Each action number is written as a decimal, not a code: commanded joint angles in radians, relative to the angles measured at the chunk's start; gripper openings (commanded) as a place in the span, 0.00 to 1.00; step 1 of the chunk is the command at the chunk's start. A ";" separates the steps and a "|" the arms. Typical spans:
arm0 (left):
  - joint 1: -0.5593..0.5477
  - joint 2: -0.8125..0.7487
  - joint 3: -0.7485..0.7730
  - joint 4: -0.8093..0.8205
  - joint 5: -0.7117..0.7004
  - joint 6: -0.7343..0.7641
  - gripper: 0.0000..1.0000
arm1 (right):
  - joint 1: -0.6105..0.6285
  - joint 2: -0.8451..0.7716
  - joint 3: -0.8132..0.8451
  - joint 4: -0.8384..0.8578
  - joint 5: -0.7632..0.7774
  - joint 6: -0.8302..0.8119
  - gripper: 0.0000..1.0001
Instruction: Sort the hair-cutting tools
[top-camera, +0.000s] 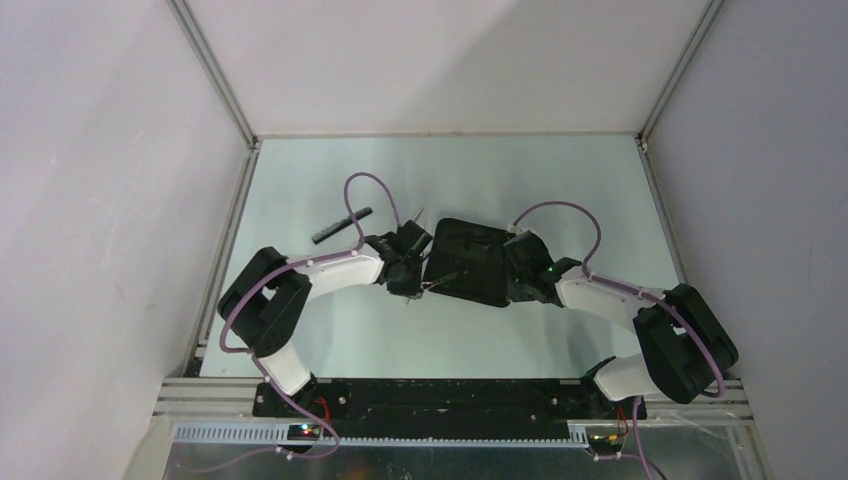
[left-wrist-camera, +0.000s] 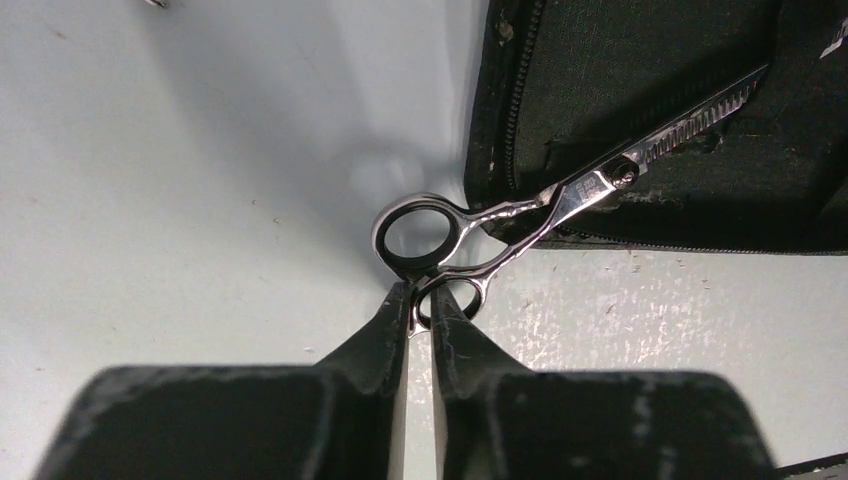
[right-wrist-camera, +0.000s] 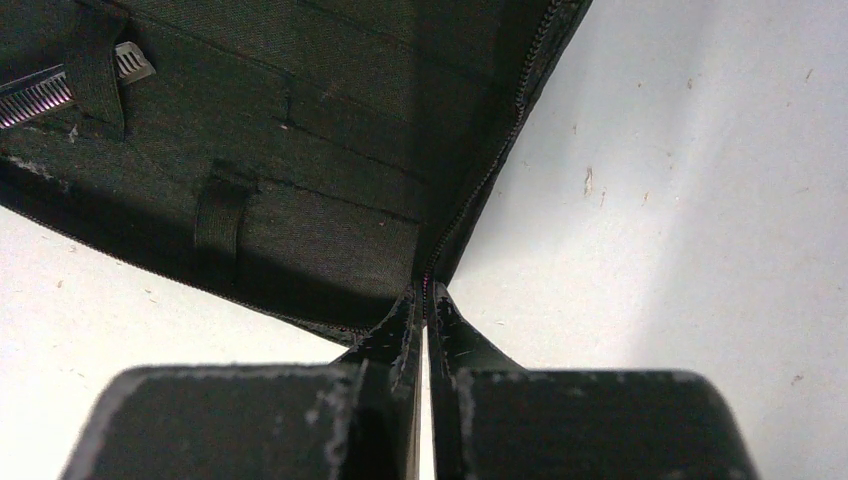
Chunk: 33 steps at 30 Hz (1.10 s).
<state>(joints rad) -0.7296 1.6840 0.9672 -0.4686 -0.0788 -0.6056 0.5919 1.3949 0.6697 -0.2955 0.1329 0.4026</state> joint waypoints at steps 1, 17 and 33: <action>0.006 -0.007 0.018 0.009 -0.027 0.015 0.08 | -0.002 0.008 0.004 -0.001 0.015 -0.009 0.03; 0.005 -0.006 0.189 -0.071 -0.137 0.369 0.00 | 0.019 0.003 0.004 0.010 0.017 -0.028 0.02; 0.004 0.162 0.299 -0.024 0.103 0.665 0.00 | 0.043 0.004 0.003 0.028 -0.009 -0.057 0.03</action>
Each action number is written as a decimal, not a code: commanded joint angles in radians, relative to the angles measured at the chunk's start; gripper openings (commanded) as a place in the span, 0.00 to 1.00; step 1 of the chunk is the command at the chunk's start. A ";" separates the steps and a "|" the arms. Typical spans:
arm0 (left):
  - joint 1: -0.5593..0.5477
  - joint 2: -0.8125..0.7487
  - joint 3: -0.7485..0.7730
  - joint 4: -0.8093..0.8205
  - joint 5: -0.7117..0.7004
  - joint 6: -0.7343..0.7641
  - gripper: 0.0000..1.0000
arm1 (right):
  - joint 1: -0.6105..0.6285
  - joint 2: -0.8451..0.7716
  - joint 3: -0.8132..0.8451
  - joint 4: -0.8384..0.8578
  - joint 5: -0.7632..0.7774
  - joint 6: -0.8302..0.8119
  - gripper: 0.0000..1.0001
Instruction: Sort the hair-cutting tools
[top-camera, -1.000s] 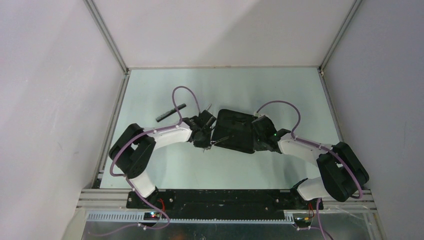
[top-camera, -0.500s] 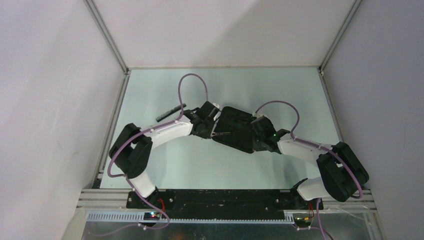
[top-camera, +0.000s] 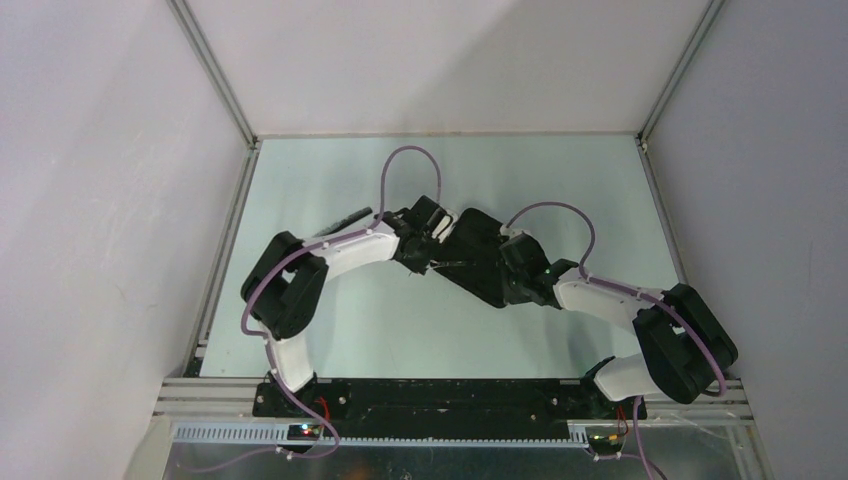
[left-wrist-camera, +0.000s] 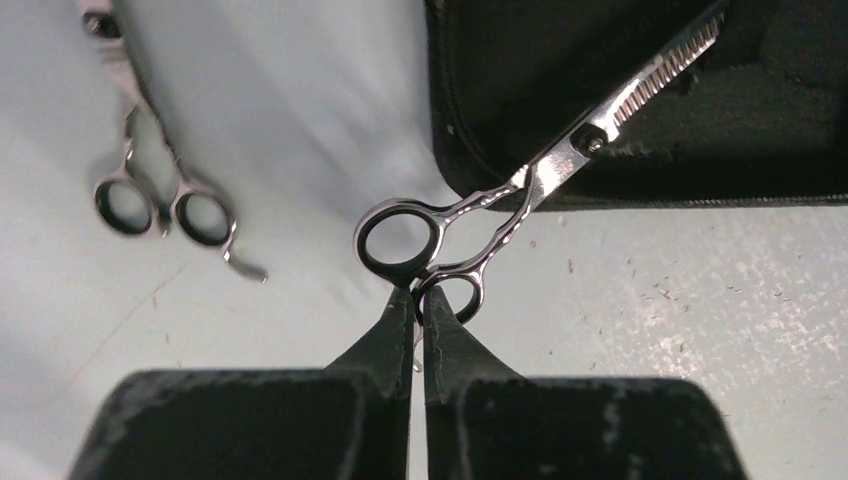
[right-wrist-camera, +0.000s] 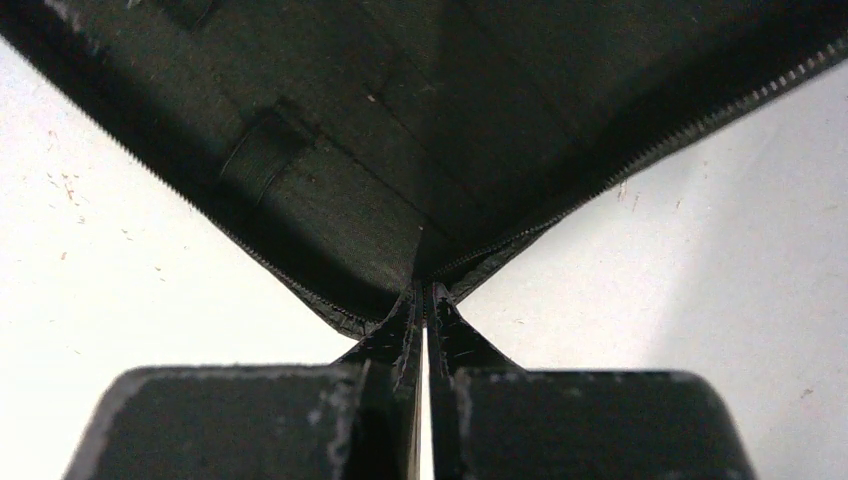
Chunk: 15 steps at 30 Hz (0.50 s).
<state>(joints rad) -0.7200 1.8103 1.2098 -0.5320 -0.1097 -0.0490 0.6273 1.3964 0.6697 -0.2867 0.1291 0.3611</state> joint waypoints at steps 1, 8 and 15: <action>-0.004 0.042 0.061 0.039 0.143 0.112 0.00 | 0.006 0.000 0.004 0.016 -0.001 -0.008 0.03; -0.005 0.052 0.062 0.047 0.098 0.060 0.00 | -0.055 -0.076 0.005 -0.026 0.046 0.073 0.34; -0.004 0.051 0.076 0.024 0.039 -0.002 0.00 | -0.030 -0.175 0.060 -0.025 0.050 0.017 0.54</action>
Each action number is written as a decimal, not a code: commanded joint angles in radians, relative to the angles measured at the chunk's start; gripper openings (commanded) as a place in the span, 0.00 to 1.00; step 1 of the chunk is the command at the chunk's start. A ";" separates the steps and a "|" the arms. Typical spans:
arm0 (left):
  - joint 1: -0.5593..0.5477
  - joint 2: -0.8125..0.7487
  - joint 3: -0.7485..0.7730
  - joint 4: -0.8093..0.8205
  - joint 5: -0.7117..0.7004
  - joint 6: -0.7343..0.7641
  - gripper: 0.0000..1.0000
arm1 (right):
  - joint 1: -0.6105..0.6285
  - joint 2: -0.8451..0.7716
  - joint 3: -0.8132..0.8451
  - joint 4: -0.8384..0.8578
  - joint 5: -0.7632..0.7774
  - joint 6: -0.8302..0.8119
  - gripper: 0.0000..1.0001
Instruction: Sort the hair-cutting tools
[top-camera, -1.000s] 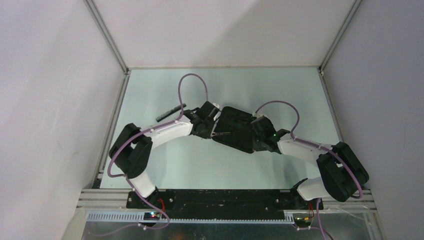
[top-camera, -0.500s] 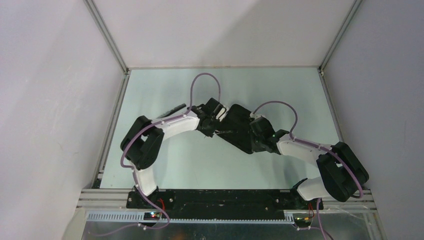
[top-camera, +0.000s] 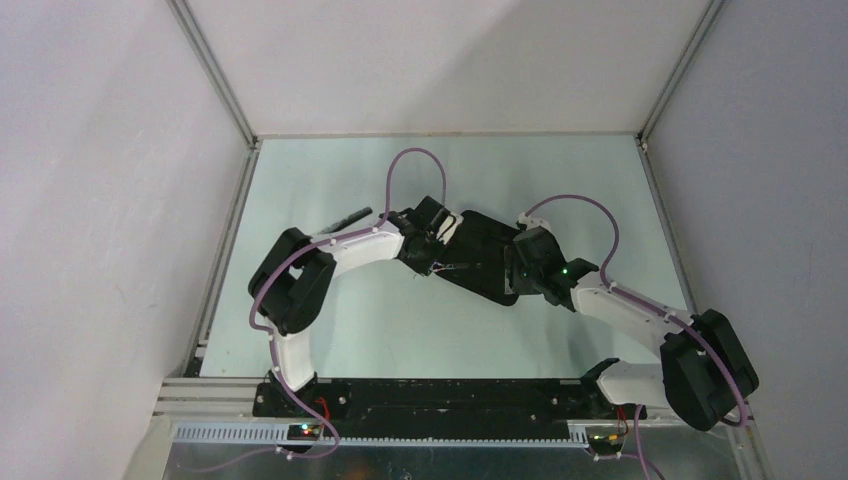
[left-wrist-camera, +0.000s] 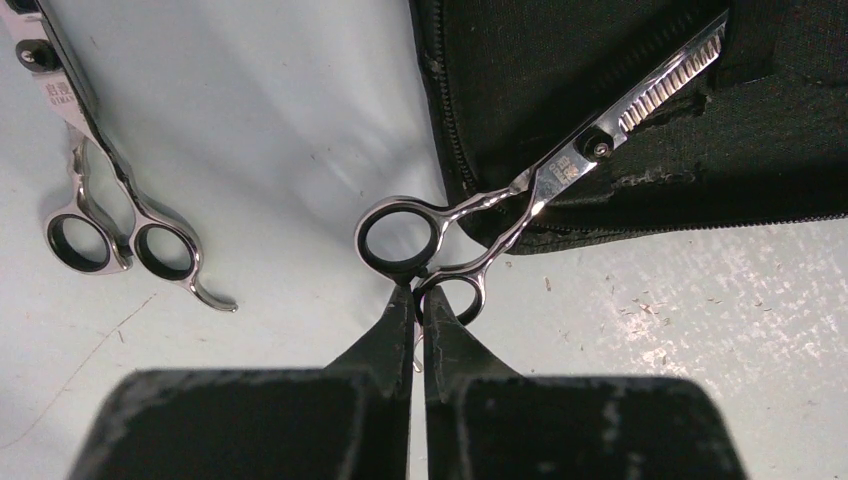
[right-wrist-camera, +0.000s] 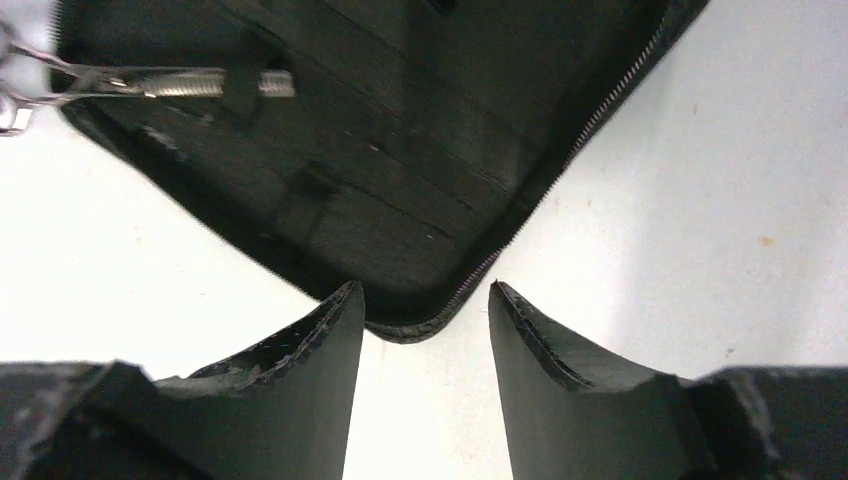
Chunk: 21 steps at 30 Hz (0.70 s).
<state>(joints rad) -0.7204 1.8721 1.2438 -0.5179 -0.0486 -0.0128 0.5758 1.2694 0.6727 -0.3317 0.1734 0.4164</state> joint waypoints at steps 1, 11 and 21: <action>-0.002 -0.011 0.043 0.005 -0.021 -0.043 0.00 | 0.039 -0.049 0.063 0.048 -0.008 -0.054 0.54; -0.001 -0.018 0.035 -0.010 -0.019 -0.046 0.00 | 0.120 0.152 0.108 0.330 -0.243 -0.271 0.47; 0.009 -0.027 0.026 -0.004 0.008 -0.057 0.00 | 0.137 0.347 0.142 0.523 -0.382 -0.397 0.44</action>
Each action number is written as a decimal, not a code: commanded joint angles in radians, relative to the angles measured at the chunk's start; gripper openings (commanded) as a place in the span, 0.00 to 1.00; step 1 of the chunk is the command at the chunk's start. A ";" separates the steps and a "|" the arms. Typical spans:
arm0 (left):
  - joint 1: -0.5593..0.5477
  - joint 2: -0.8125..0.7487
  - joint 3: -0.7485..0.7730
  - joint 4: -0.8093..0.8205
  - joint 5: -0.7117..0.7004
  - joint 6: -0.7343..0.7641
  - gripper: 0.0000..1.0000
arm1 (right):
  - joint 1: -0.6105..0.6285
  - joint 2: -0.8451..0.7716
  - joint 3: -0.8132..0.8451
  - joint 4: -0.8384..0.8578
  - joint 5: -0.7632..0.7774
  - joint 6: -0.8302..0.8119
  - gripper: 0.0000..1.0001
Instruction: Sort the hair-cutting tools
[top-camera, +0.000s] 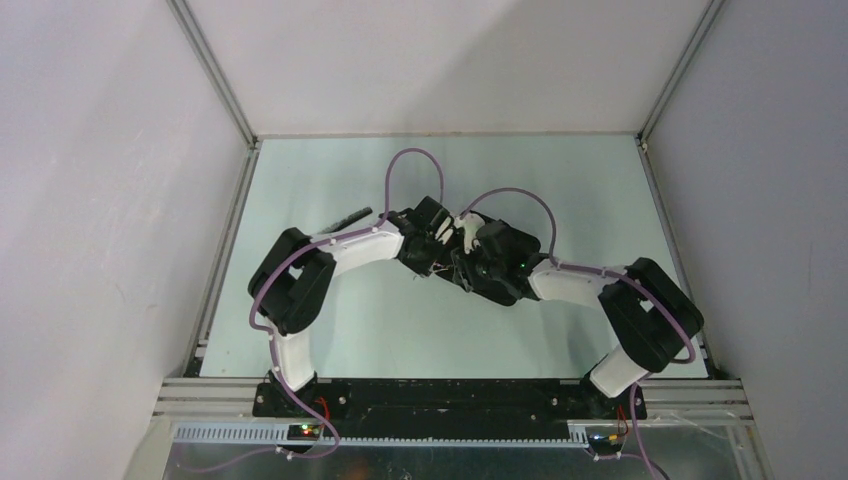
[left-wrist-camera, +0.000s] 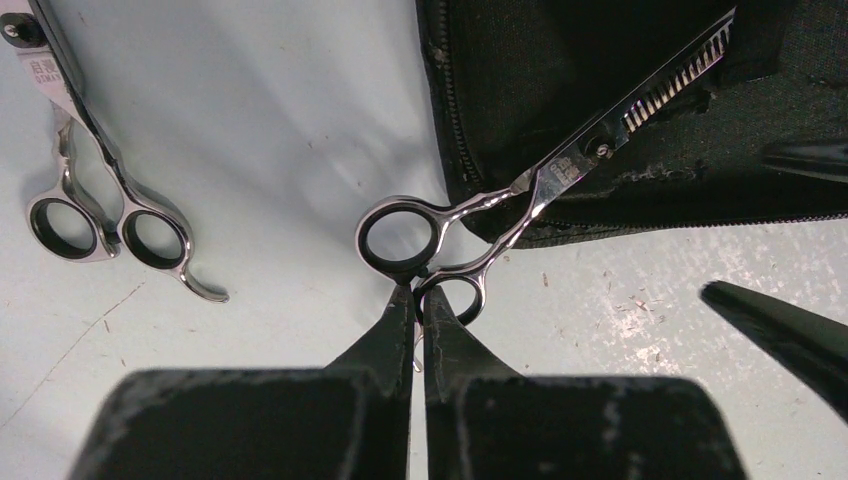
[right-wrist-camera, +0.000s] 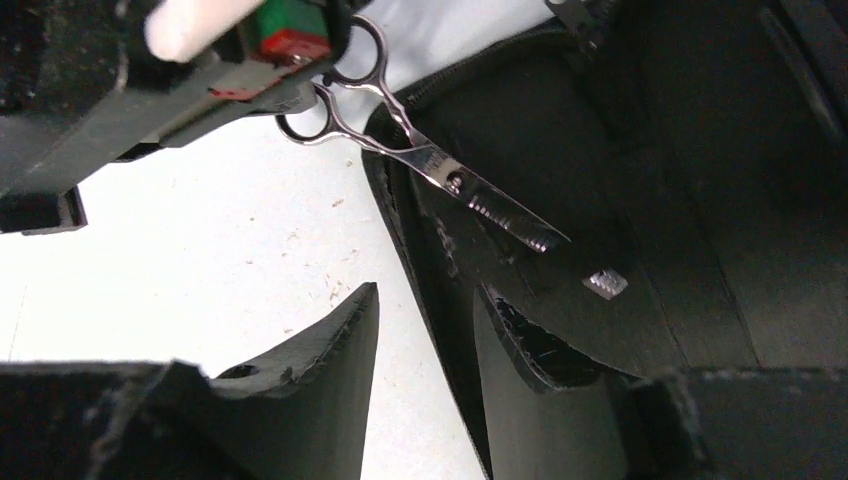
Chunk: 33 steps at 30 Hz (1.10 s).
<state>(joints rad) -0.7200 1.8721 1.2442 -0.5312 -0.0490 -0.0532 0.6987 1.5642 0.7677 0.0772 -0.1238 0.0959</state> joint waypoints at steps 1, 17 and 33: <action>0.012 -0.027 0.023 0.011 0.012 -0.020 0.00 | 0.017 0.061 0.048 0.117 -0.092 -0.087 0.43; 0.048 -0.100 -0.009 -0.022 0.071 0.011 0.00 | 0.104 0.106 0.051 -0.085 -0.175 -0.232 0.00; 0.023 -0.195 -0.112 -0.105 0.190 0.170 0.00 | 0.169 -0.014 0.025 -0.286 -0.326 -0.338 0.00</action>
<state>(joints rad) -0.6773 1.7229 1.1309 -0.6468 0.0872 0.0631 0.8562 1.5810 0.7982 -0.1719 -0.3950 -0.2234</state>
